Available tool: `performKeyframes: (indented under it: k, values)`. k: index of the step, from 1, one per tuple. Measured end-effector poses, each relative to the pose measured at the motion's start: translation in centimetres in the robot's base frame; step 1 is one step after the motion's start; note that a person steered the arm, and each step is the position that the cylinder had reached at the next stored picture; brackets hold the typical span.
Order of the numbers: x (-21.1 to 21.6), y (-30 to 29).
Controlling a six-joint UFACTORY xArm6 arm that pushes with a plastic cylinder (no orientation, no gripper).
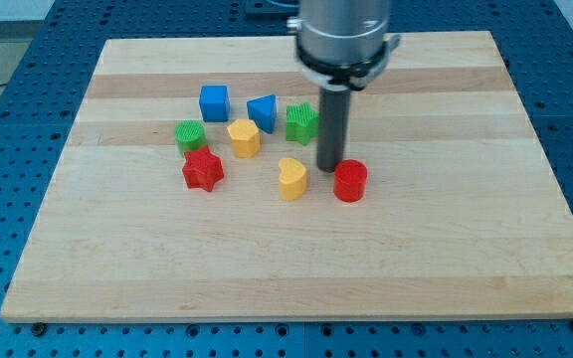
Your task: Push the red circle towards the bottom left of the board
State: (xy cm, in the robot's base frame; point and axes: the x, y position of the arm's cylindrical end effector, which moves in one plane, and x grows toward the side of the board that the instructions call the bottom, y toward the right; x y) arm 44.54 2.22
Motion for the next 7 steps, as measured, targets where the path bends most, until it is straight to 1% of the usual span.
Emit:
performKeyframes:
  k: [1, 2, 3, 4, 7]
  values:
    - [1.7, 3.9]
    - [2.2, 9.8]
    - [5.4, 9.2]
    - [6.5, 13.7]
    - [5.9, 14.5]
